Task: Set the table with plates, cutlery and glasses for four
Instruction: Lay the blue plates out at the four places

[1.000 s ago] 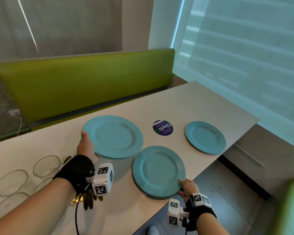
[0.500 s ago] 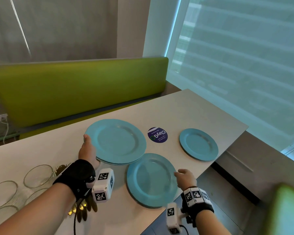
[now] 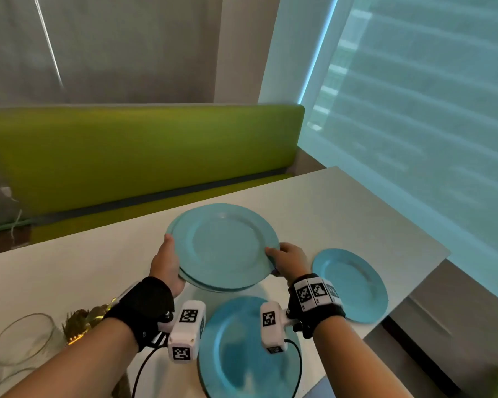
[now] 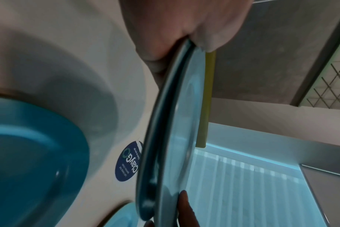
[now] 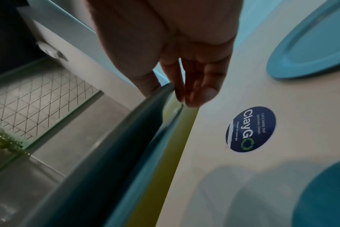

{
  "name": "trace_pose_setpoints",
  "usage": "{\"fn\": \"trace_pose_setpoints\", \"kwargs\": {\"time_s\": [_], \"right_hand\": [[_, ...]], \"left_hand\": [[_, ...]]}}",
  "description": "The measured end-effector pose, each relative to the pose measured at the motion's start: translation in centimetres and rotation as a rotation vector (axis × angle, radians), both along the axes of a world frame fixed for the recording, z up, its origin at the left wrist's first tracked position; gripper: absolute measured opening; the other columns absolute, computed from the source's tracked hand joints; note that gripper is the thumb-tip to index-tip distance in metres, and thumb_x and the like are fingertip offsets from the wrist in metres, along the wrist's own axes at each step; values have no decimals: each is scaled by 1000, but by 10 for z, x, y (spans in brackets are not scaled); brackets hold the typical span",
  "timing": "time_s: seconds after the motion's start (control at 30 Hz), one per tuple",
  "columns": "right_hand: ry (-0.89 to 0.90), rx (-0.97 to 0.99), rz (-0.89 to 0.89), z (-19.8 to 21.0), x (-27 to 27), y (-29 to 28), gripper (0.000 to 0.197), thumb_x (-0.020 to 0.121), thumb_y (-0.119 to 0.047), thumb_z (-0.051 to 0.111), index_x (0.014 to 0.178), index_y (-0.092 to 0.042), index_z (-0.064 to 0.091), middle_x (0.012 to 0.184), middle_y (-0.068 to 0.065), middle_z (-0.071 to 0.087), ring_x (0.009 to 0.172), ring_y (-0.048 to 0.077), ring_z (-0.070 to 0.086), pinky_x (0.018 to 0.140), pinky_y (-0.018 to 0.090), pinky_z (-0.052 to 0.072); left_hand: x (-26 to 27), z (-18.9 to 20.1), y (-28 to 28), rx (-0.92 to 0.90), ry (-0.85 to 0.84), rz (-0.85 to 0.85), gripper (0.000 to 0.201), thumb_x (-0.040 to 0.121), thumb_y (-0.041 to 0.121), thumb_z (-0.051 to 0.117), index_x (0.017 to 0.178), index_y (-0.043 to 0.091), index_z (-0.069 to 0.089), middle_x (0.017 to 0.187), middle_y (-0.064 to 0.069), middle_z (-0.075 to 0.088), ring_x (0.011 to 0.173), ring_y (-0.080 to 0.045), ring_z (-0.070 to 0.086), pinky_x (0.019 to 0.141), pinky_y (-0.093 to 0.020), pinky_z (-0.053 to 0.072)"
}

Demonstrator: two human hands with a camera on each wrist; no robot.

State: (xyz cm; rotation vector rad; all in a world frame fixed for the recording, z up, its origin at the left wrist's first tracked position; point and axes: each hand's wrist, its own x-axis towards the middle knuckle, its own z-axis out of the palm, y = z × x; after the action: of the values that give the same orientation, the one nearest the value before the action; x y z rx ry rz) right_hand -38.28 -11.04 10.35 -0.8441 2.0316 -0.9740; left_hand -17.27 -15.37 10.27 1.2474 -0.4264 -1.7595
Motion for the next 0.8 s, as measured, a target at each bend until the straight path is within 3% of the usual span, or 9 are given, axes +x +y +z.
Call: {"fn": "trace_pose_setpoints", "kwargs": {"time_s": [0.13,0.23,0.3,0.4,0.5,0.6,0.73,0.77,0.8], "right_hand": [[-189,-119,-80,-2,-21,-36,9,90,-13,55,82,-9,56,78,9,57,67,24,54,57,33,46],[-386,-187,-182,-4,-42,-66,16,94,-11,47,78,-12,51,76,10,54,64,22,52,56,32,44],[-434,-213,-238,-1,-55,-78,20,96,-9,44,77,-10,50,75,11,53,63,22,51,61,37,47],[-569,-227,-356,-4,-80,-100,15,98,-7,39,91,-2,50,85,12,55,69,24,53,83,49,48],[-649,-241,-463,-16,-100,-119,30,97,0,36,125,3,45,112,23,53,99,37,56,90,53,45],[-722,-206,-573,-36,-114,-137,36,95,6,35,130,6,43,129,28,51,118,44,51,94,54,46],[-876,-69,-666,-62,-124,-151,37,96,-20,49,128,-1,52,128,18,58,120,31,54,92,33,48],[-655,37,-558,-72,-126,-152,39,94,-26,54,124,-2,57,123,16,63,117,30,57,90,29,47],[-669,45,-558,-80,-130,-154,41,94,-29,53,125,-2,56,123,16,62,115,29,58,83,26,50]], "left_hand": [[-16,-2,-24,3,0,50,50,100,42,28,138,12,40,125,-7,57,104,-25,54,93,-39,43],[-26,-4,-42,2,5,109,49,100,42,27,139,15,39,133,-8,53,104,-23,52,96,-41,41],[-28,-7,-52,1,-13,139,48,100,42,26,140,17,38,133,-9,54,104,-24,52,96,-42,41],[-29,-15,-68,17,-74,189,49,100,44,28,139,17,39,118,-7,56,102,-25,53,92,-41,42],[-27,-24,-81,47,-116,240,50,99,46,31,139,17,40,118,-7,58,100,-27,55,91,-42,44],[-25,-34,-94,71,-123,290,50,98,47,33,138,17,42,129,-8,57,102,-28,56,95,-45,45],[-27,-43,-108,78,-122,308,51,97,48,33,138,18,42,127,-8,58,104,-29,57,96,-45,46],[-29,-43,-109,80,-126,312,51,97,48,33,138,18,42,125,-8,59,104,-29,57,95,-44,46],[-30,-44,-111,83,-129,314,51,97,48,33,137,18,42,123,-8,59,104,-29,57,94,-44,46]]}}
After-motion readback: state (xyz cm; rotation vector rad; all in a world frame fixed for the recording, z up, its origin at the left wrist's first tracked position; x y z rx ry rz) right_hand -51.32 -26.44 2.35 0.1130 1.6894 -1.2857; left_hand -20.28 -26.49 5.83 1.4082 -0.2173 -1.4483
